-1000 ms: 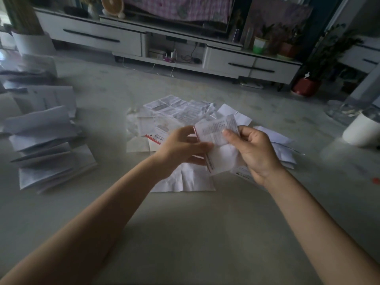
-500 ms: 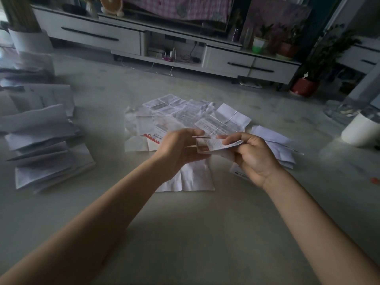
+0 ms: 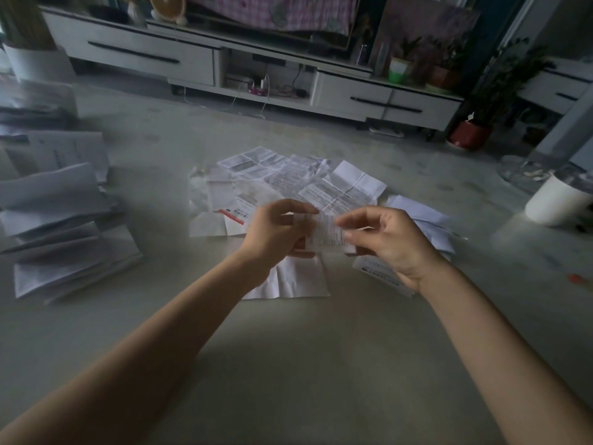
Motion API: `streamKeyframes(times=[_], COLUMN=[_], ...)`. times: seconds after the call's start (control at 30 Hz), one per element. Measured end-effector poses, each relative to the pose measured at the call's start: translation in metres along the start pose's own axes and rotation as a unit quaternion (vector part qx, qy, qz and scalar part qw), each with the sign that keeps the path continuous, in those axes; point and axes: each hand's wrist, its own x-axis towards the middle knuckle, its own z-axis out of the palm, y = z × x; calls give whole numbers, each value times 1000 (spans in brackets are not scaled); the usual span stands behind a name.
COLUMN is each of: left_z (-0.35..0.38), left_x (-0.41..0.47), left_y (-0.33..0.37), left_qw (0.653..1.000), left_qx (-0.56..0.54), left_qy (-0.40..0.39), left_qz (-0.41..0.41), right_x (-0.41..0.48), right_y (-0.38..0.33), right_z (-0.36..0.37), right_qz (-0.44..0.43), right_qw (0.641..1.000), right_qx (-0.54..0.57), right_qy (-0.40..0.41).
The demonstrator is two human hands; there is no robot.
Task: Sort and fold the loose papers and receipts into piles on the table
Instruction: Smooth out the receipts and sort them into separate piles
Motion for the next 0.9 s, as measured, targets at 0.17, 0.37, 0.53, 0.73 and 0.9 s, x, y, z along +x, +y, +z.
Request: streamKeyframes(times=[0.17, 0.37, 0.53, 0.73, 0.9], left_z=[0, -7, -12, -26, -37], left_x=[0, 3, 6, 15, 20], left_y=[0, 2, 7, 13, 18], left_qw=[1000, 1000, 999, 996, 991], left_qx=[12, 19, 3, -7, -15], left_qy=[-12, 9, 33, 84, 132], left_qz=[-9, -13, -12, -7, 6], right_x=[0, -15, -12, -22, -20], right_y=[3, 22, 33, 5, 6], right_z=[-27, -55, -55, -62, -32], right_qz=[-38, 74, 123, 80, -66], right_qw=[980, 890, 829, 893, 895], right_qx=[-158, -439, -543, -431, -416], right_qy=[112, 98, 61, 98, 146])
